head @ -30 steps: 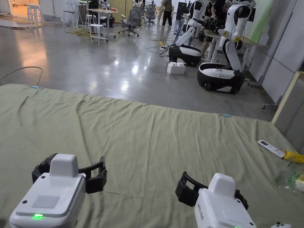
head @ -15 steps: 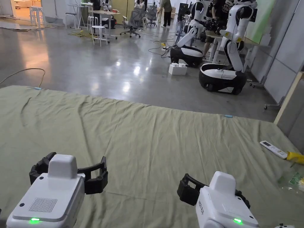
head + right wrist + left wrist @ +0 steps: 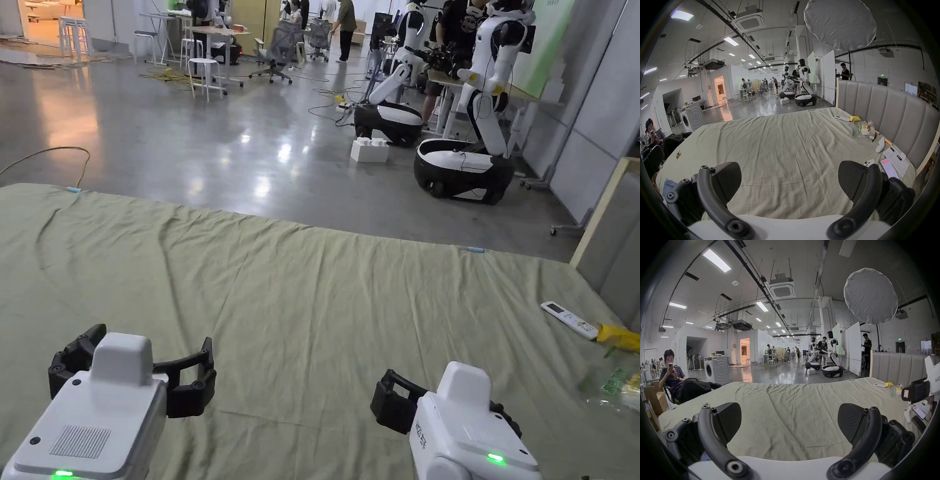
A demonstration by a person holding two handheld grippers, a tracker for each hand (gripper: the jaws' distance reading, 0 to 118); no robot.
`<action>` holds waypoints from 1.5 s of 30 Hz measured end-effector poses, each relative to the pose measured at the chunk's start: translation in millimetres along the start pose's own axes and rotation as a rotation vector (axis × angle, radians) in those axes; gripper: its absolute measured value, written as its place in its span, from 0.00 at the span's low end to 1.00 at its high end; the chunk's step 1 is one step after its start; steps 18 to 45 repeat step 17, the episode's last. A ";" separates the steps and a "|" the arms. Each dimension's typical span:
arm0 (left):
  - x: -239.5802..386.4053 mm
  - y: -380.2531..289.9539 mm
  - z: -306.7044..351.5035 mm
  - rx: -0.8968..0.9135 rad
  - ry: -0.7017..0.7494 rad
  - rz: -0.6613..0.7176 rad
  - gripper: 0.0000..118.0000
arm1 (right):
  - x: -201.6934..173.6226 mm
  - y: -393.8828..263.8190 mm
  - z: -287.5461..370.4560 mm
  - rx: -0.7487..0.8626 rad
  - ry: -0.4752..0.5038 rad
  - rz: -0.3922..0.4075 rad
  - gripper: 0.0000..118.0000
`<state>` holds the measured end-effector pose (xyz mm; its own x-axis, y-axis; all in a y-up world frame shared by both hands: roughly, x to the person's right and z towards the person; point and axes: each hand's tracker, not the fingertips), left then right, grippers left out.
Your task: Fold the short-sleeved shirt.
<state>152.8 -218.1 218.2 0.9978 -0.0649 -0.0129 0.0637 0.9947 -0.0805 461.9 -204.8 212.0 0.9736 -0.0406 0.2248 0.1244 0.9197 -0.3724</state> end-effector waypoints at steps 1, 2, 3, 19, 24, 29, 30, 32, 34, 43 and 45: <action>0.0 -0.2 -0.6 -0.004 0.001 -0.006 1.00 | 0.5 0.1 -0.2 -0.004 0.006 -0.004 1.00; -0.1 -0.4 -1.0 -0.006 0.000 -0.009 1.00 | 0.3 0.3 -0.5 -0.005 0.006 -0.004 1.00; 0.0 -0.5 -1.3 -0.011 0.001 -0.013 1.00 | -0.2 0.4 -1.0 -0.006 0.000 -0.003 1.00; -4.2 -5.8 -11.0 -0.042 0.017 -0.002 1.00 | 11.7 -9.8 -5.5 0.087 0.085 0.028 1.00; -4.2 -5.8 -11.0 -0.042 0.017 -0.002 1.00 | 11.7 -9.8 -5.5 0.087 0.085 0.028 1.00; -4.2 -5.8 -11.0 -0.042 0.017 -0.002 1.00 | 11.7 -9.8 -5.5 0.087 0.085 0.028 1.00; -4.2 -5.8 -11.0 -0.042 0.017 -0.002 1.00 | 11.7 -9.8 -5.5 0.087 0.085 0.028 1.00; -4.2 -5.8 -11.0 -0.042 0.017 -0.002 1.00 | 11.7 -9.8 -5.5 0.087 0.085 0.028 1.00; -4.2 -5.8 -11.0 -0.042 0.017 -0.002 1.00 | 11.7 -9.8 -5.5 0.087 0.085 0.028 1.00; -4.2 -5.8 -11.0 -0.042 0.017 -0.002 1.00 | 11.7 -9.8 -5.5 0.087 0.085 0.028 1.00; -4.2 -5.8 -11.0 -0.042 0.017 -0.002 1.00 | 11.7 -9.8 -5.5 0.087 0.085 0.028 1.00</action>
